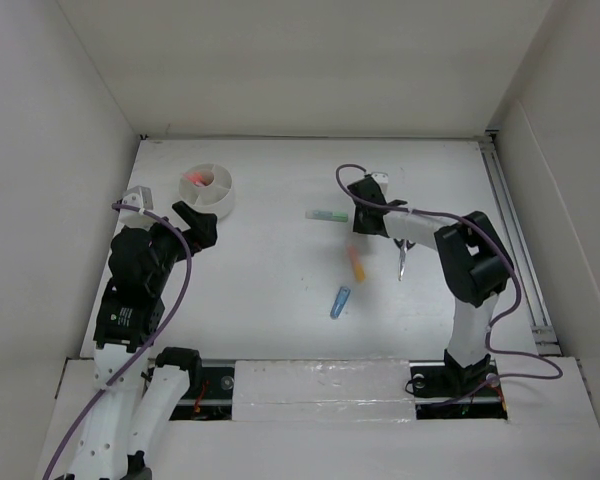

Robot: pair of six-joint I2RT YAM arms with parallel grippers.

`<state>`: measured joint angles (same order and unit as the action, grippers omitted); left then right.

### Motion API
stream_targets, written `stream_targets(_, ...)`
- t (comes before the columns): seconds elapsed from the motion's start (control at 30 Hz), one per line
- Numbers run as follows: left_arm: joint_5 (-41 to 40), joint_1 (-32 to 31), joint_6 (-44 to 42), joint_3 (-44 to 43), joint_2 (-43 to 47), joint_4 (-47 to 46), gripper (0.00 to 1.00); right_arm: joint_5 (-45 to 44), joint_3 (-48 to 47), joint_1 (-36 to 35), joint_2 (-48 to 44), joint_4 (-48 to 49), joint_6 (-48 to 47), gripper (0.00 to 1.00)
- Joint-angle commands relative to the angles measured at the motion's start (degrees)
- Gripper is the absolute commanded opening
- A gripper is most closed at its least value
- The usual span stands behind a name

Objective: Sort the stationery into containers
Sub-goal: Pick up the stationery from the center of the board.

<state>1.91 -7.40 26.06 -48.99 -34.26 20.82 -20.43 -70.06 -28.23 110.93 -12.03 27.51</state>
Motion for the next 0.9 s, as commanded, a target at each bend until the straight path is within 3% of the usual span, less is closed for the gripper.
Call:
stream_targets(0.0, 0.64, 0.1, 0.39, -0.93, -0.02, -2.45, 1.0, 0.47, -1.22, -0.69, 2.09, -1.42, 0.8, 0.26)
stream_targets(0.1, 0.64, 0.1, 0.39, -0.93, -0.02, -2.45, 1.0, 1.09, -1.92, -0.69, 2.09, -1.42, 0.09, 0.11)
stream_targets(0.13, 1.25, 0.1, 0.39, -0.93, -0.02, -2.45, 1.0, 2.13, -1.92, -0.69, 1.31, 0.85, 0.09, 0.0)
stream_targets(0.23, 3.52, 0.1, 0.39, -0.93, -1.15, -3.59, 1.0, 8.98, 3.43, -0.69, -5.08, 7.09, -1.92, 0.0)
stream_targets(0.37, 15.62, 0.1, -0.22, 0.21, -3.7, -6.66, 1.0, 15.06, 10.81, -3.4, -15.64, 19.83, -3.16, 0.0)
stream_targets(0.5, 25.31, 0.1, -0.93, 0.83, -7.31, -8.95, 1.0, 15.85, 12.49, -11.91, -21.54, 24.94, -6.41, 0.0)
stream_targets(0.73, 32.09, 0.1, -0.4, 1.97, -8.63, -11.24, 1.0, 32.7, 17.59, -19.48, -25.15, 47.6, -12.03, 0.0)
stream_targets(0.87, 31.49, 0.1, -0.4, 1.97, -8.63, -11.24, 1.0, 37.38, 16.28, -22.82, -24.63, 50.43, -17.22, 0.0)
